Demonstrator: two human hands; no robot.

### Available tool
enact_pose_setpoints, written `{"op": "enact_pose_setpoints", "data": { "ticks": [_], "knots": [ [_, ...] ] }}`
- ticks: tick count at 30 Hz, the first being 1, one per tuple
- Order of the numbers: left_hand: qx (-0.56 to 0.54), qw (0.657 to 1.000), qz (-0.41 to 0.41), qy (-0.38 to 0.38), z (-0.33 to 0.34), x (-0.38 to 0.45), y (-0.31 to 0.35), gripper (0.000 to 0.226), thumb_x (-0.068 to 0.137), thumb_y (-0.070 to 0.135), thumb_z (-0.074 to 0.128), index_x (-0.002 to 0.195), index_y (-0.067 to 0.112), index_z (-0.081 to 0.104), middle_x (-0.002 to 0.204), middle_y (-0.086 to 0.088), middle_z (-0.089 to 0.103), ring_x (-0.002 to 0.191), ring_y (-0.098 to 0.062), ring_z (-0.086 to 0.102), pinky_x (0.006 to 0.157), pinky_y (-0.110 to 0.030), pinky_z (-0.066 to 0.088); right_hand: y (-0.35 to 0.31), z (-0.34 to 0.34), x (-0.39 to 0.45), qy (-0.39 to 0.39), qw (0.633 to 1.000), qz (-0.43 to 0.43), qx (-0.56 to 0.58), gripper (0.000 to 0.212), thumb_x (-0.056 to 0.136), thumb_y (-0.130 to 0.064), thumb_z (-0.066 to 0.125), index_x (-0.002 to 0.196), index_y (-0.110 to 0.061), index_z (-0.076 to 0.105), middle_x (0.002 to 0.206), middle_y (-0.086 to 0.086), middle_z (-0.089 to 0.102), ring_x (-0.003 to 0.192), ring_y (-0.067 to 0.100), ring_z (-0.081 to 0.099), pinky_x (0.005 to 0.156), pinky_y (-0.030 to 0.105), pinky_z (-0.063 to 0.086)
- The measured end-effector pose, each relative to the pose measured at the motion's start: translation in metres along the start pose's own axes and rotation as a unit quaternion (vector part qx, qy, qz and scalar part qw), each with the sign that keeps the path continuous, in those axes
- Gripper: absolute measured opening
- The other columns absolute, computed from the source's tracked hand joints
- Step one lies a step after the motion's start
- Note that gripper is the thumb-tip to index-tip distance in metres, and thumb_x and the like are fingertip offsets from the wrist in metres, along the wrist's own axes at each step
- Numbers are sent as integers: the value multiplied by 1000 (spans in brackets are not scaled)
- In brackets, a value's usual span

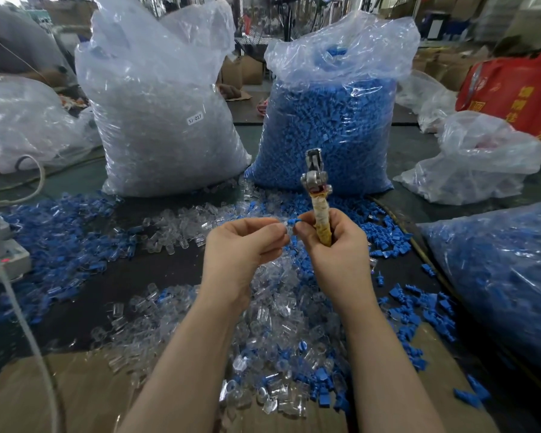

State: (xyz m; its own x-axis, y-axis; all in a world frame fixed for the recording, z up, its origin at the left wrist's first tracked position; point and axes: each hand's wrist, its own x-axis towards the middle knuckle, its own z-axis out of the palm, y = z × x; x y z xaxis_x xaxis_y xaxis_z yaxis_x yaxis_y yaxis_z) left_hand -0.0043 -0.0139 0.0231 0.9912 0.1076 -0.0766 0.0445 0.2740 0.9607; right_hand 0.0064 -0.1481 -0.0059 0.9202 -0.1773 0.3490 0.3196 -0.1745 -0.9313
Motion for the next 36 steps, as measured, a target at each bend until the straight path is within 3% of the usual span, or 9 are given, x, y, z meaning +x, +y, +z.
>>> {"op": "enact_pose_setpoints", "data": {
  "ticks": [6,10,20,23,27,32,36],
  "knots": [
    [27,999,39,16,6,-2,-1,5,79,1,76,83,4,74,76,-13,75,71,-17,73,63,-20,56,-3,0,-1,6,1000,-1,4,15,90,-19,71,81,-26,61,67,-14,63,59,-1,52,57,14,44],
    [29,997,61,27,12,-5,-2,6,79,0,76,83,5,75,74,-9,75,72,-16,74,61,-18,54,-5,2,-3,13,1000,0,-7,13,90,-21,71,83,-23,61,71,-4,62,60,5,49,56,24,46],
    [155,974,156,60,14,-5,-6,18,77,8,80,74,25,74,71,6,74,72,-10,73,69,-25,58,-7,0,-3,-12,1000,1,-2,14,92,-17,68,83,-26,63,63,-13,60,57,5,48,53,22,43],
    [191,961,188,64,13,-4,-8,20,76,9,81,73,27,73,70,12,73,68,-4,70,64,-17,55,-9,-1,-3,-27,1000,7,4,17,92,-14,68,82,-28,64,68,-4,63,61,9,50,53,26,44],
    [209,953,207,73,12,-4,-9,20,76,11,82,73,29,71,70,17,71,67,1,68,61,-11,51,-11,-2,-2,-49,999,15,6,19,92,-11,66,83,-27,64,66,-3,61,59,7,49,53,19,44],
    [181,962,186,89,11,-2,-11,16,78,13,81,74,25,72,70,10,72,66,-4,69,62,-16,54,-10,-6,-2,-86,995,35,19,13,91,-19,67,85,-31,67,85,16,66,80,39,59,72,43,54],
    [112,979,154,67,6,0,-8,10,82,7,77,80,15,71,73,-1,74,72,-16,73,66,-19,56,-7,-19,0,-134,988,68,-24,12,78,-27,63,89,-31,66,89,11,67,88,33,63,86,51,53]
  ]
}}
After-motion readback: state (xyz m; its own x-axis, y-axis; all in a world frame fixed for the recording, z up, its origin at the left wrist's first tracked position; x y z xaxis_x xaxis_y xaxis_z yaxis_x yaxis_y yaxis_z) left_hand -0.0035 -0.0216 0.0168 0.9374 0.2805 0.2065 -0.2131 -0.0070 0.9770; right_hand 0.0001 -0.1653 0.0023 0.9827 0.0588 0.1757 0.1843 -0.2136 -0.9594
